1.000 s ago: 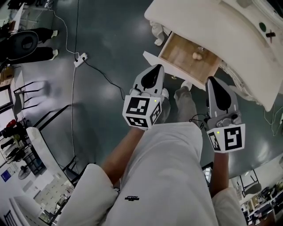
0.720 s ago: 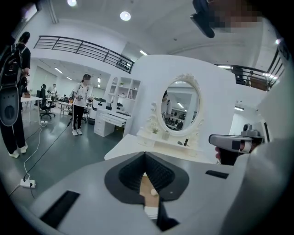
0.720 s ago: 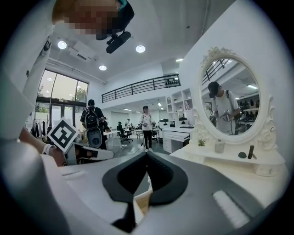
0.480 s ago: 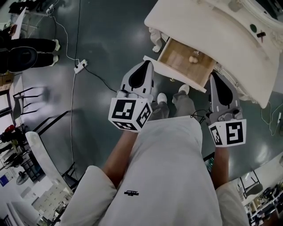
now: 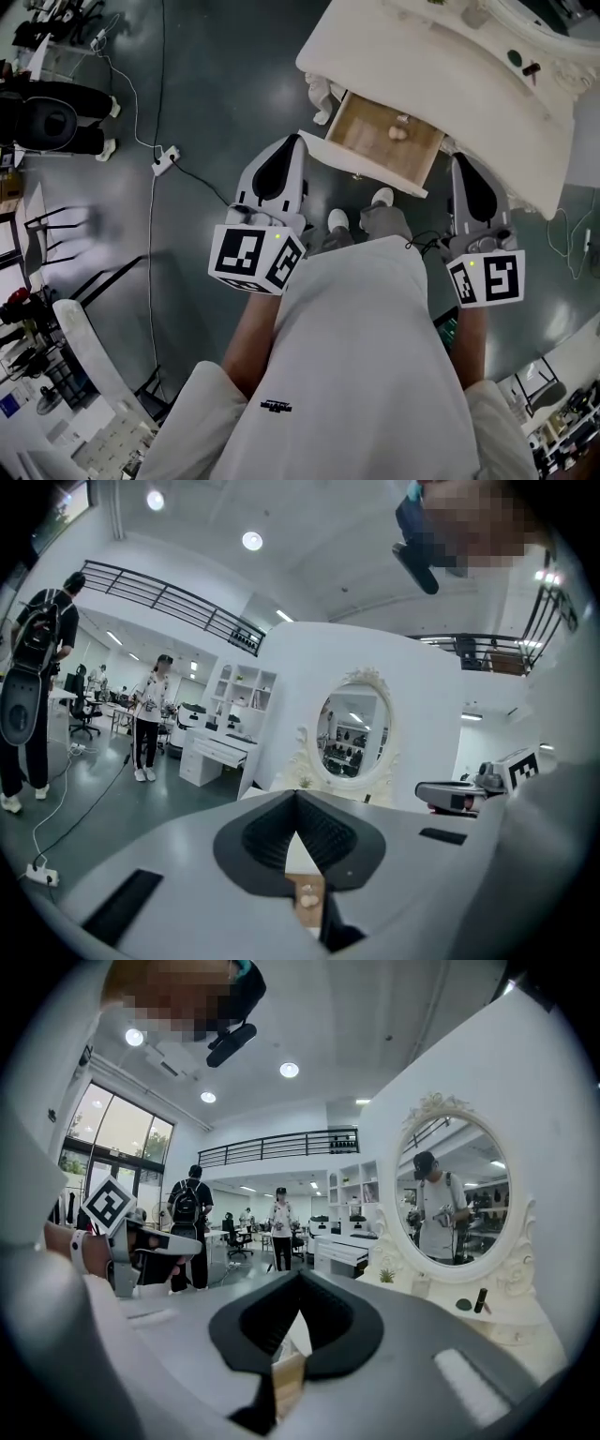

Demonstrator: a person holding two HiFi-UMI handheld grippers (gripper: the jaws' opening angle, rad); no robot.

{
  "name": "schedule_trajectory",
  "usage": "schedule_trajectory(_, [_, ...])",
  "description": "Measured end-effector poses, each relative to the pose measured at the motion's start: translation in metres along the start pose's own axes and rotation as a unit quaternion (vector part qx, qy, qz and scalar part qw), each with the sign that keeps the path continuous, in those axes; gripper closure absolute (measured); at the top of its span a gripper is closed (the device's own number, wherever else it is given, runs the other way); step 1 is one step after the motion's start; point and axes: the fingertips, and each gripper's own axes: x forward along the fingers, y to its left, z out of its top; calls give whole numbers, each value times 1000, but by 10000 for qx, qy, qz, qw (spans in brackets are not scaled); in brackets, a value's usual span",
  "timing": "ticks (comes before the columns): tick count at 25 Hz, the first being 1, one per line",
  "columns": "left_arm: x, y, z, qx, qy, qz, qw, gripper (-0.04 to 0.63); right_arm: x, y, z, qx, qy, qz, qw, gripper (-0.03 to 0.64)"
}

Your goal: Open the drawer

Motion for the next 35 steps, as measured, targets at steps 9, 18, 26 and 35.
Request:
schedule_trajectory(9, [-12,-6,14,103,-58,-377,9992,586,-11,2,8,-65,-44,-165,9998,606])
schedule_trajectory(18, [-16,-20,13,159,14,-678,9976,586,-30,10,-2,-244,194,30,9995,606])
schedule_trajectory(26, [-20,-36,5,219,136,-898,9956,586,-46,16,-1,-263,177,41,9995,606])
schedule_trajectory(35, [-23,-50,-2,235,225,-1085,9936,586,-55,17,6,-260,60,-77,9996,606])
